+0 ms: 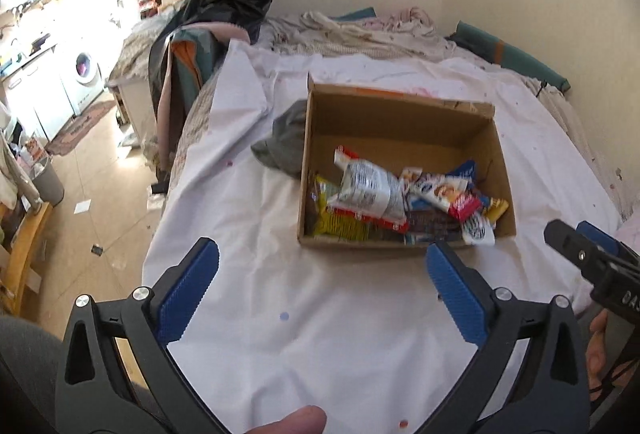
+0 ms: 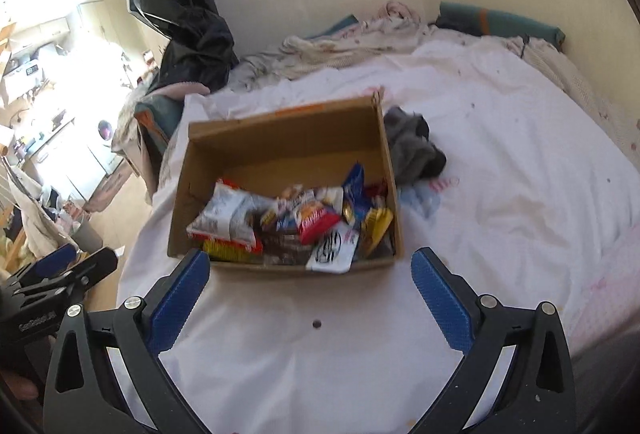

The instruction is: Organize snacks

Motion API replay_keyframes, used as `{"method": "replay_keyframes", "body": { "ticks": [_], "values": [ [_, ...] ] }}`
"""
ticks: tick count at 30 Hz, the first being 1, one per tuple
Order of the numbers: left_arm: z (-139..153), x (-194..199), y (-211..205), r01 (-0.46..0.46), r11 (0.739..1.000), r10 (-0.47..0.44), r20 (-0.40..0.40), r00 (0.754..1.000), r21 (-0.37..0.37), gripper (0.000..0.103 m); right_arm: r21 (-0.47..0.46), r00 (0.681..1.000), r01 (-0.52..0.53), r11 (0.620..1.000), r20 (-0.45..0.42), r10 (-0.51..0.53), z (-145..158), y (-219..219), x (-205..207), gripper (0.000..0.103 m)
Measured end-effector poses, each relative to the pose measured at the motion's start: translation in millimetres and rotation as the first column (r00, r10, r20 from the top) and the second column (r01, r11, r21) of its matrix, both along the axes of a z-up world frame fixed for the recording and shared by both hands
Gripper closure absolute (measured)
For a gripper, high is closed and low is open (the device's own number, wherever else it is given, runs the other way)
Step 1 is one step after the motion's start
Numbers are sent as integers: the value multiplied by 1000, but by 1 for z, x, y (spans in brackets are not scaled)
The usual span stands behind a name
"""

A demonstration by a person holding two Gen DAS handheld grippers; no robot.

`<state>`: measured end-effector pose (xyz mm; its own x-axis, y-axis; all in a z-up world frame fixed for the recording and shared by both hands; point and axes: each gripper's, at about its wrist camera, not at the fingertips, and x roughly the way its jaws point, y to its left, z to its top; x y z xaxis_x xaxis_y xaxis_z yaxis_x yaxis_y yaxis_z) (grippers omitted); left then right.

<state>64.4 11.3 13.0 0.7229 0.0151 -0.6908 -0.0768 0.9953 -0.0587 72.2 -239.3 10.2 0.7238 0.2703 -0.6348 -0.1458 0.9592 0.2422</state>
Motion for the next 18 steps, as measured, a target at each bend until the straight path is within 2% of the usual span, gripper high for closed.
{"method": "replay_keyframes", "body": {
  "ticks": [3, 7, 13, 18],
  "values": [
    [-1, -7, 3, -12, 1000, 12, 7, 1000, -12, 1, -18, 1000, 7, 1000, 22, -7, 1, 2, -9, 0],
    [-2, -12, 1, -15, 1000, 14, 28, 1000, 14, 1, -31, 999, 12, 999, 30, -11, 1, 6, -14, 0],
    [-3, -10, -3, -1, 1000, 1, 32, 999, -3, 1, -107, 997, 5, 994, 77, 4, 2, 19, -19, 0],
    [-3, -10, -5, 10, 1000, -10, 34, 999, -8, 1, -111, 997, 0, 994, 77, 9, 1, 20, -19, 0]
  ]
}}
